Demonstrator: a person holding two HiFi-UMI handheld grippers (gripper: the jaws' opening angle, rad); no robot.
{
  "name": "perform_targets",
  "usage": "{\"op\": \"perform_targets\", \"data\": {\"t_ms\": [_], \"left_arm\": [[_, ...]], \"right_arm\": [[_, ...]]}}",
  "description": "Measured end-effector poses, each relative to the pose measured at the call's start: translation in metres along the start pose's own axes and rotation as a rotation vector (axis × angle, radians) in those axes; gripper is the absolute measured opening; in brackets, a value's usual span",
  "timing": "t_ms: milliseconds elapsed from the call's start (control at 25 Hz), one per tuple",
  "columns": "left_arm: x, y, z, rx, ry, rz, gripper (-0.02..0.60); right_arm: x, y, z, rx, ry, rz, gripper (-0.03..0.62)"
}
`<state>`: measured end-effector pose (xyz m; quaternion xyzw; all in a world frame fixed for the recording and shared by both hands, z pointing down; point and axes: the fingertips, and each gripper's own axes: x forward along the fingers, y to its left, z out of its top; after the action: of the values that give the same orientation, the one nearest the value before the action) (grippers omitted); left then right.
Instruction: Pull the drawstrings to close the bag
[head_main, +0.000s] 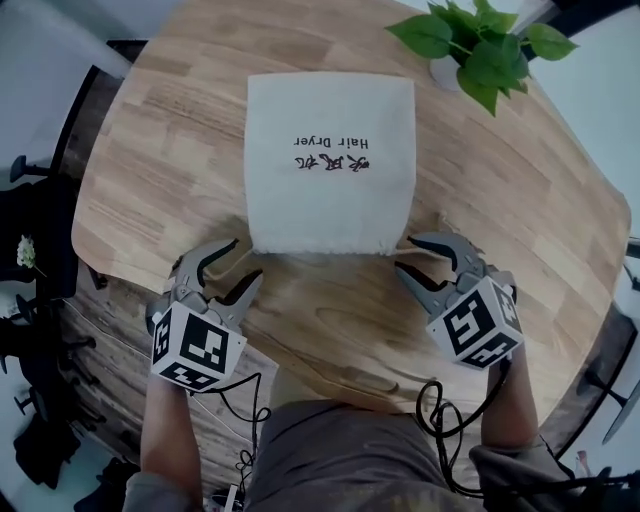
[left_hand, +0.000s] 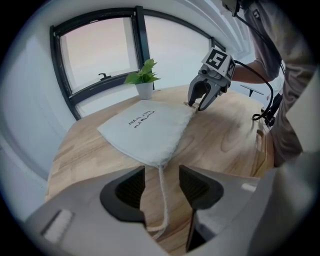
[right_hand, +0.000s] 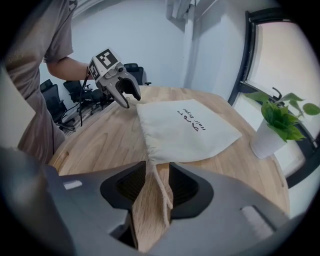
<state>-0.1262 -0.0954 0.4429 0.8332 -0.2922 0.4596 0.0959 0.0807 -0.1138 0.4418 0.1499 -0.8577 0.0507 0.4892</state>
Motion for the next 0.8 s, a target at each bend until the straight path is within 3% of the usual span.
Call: {"op": "perform_targets", "data": {"t_ms": [280,440,480,800], "left_arm": [[0.017,0.0,-0.011,-0.038,0.024,-0.06,0.18],[0.017,0.002,-0.016,-0.007,0.044,-0.053,0.032],[0.017,0.002,-0.017,0.007,0.047,-0.051,0.02],[0.012,0.005,-0.02,0.036,0.02,-0.045,0.057]], "right_arm": [[0.021,0.005,-0.006,0.02,0.025,0.033,0.155],[0.022,0.007,-0.007,0.033,0.022,0.048,0.14],[0.021,0.008,-0.007,0.031,0.023,0.05,0.133],[0.02,0.008,-0.008,0.032,0.022,0.059,0.138]]}}
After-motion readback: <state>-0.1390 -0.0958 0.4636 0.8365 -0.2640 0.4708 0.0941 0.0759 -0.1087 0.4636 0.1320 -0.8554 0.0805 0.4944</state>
